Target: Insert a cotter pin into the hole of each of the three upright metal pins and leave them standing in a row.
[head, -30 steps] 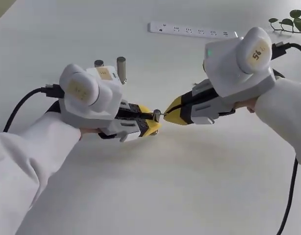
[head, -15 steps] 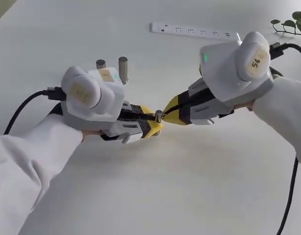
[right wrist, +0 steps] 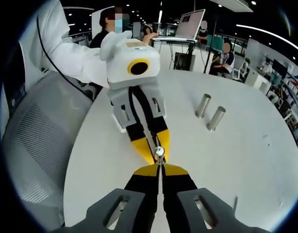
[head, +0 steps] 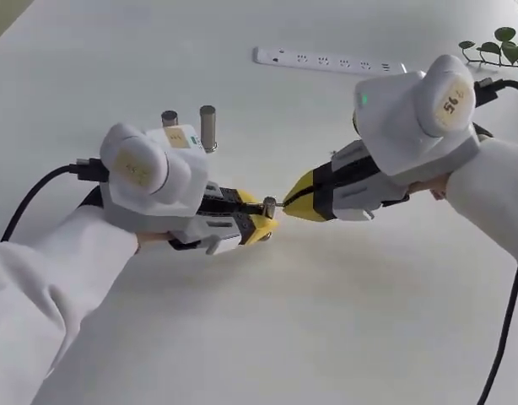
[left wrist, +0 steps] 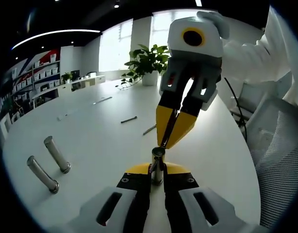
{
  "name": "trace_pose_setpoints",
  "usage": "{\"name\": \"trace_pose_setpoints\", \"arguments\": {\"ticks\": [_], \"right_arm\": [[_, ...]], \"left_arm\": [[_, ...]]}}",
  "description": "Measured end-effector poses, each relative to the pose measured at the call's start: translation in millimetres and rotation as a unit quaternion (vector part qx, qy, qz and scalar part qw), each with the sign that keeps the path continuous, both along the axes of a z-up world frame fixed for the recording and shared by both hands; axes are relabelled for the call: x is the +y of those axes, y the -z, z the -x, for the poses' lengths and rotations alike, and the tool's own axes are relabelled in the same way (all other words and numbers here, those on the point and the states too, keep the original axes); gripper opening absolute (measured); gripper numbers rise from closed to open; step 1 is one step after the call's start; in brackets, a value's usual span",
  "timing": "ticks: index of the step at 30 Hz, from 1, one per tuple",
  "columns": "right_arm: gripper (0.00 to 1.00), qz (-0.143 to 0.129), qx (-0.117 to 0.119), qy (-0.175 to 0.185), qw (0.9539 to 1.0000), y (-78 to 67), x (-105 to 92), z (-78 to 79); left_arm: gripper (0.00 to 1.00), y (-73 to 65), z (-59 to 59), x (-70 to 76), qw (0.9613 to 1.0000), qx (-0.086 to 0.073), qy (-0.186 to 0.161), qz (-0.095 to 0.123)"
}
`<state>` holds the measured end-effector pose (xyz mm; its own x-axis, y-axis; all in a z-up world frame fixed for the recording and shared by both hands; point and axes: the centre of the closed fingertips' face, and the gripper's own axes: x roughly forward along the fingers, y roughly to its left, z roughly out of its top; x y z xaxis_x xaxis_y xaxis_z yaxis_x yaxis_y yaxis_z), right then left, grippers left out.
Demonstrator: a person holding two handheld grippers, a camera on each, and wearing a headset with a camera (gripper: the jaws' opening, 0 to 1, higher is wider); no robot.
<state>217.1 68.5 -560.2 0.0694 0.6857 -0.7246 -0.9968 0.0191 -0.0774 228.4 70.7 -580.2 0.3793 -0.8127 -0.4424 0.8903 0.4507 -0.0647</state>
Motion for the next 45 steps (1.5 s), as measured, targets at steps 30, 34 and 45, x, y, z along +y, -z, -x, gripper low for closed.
{"name": "trace_pose_setpoints", "arguments": {"ticks": [30,34,45], "right_arm": [[0.12,-0.036,0.037,0.033,0.9981,5.1,15.9,5.3],[0.12,-0.037,0.042,0.035,0.9978,7.3,18.5,5.8],[0.09,-0.027,0.05,0.043,0.9975,17.5,20.2,5.9]], "left_arm": [[0.83,-2.6,26.5,34.9,0.9979,0.055,-0.001,0.034],[1.0,-7.8,33.0,39.8,0.9944,0.08,-0.01,0.068],[0.99,-9.2,37.6,47.7,0.9971,0.059,-0.006,0.047]]}}
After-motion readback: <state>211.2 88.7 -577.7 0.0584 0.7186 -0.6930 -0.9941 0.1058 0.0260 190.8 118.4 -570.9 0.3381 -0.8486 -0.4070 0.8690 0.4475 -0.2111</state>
